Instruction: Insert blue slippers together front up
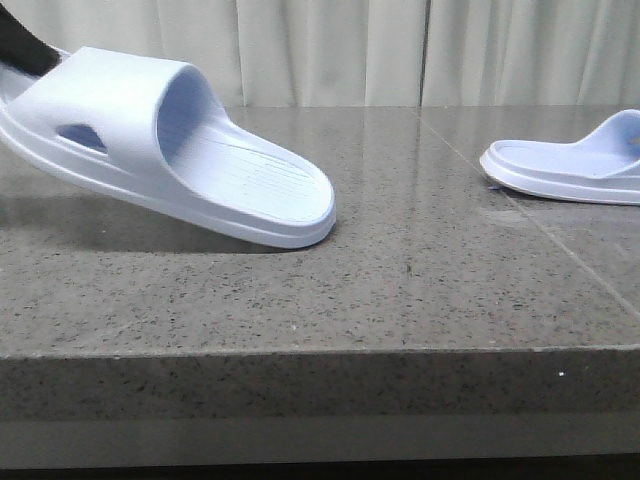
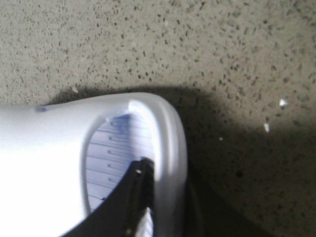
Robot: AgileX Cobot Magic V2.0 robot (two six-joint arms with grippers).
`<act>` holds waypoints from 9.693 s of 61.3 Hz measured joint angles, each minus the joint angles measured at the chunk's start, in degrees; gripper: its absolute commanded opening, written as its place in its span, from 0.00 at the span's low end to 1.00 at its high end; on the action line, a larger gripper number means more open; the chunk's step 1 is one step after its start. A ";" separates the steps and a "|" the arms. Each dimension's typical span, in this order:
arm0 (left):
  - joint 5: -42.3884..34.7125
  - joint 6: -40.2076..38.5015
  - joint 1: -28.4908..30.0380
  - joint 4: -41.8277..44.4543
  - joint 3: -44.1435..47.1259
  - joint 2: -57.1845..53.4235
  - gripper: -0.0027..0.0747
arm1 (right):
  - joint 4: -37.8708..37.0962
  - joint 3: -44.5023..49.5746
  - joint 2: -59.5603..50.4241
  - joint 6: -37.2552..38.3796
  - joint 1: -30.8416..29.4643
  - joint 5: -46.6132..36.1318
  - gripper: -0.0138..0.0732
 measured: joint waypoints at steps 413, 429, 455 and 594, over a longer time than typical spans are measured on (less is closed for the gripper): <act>-19.09 6.50 -19.90 -29.35 0.12 15.36 0.01 | -14.23 26.29 -47.07 11.32 29.72 -12.38 0.85; -19.11 9.13 -20.05 -28.68 0.12 15.70 0.02 | -14.23 26.29 -47.07 11.61 29.72 -12.38 0.85; -17.81 9.69 -19.66 -28.55 0.12 15.70 0.59 | -14.23 26.29 -47.07 11.61 29.72 -12.38 0.85; -23.23 -52.38 -22.35 65.91 17.37 -42.14 0.01 | -13.79 26.29 -47.07 11.59 29.72 -9.93 0.08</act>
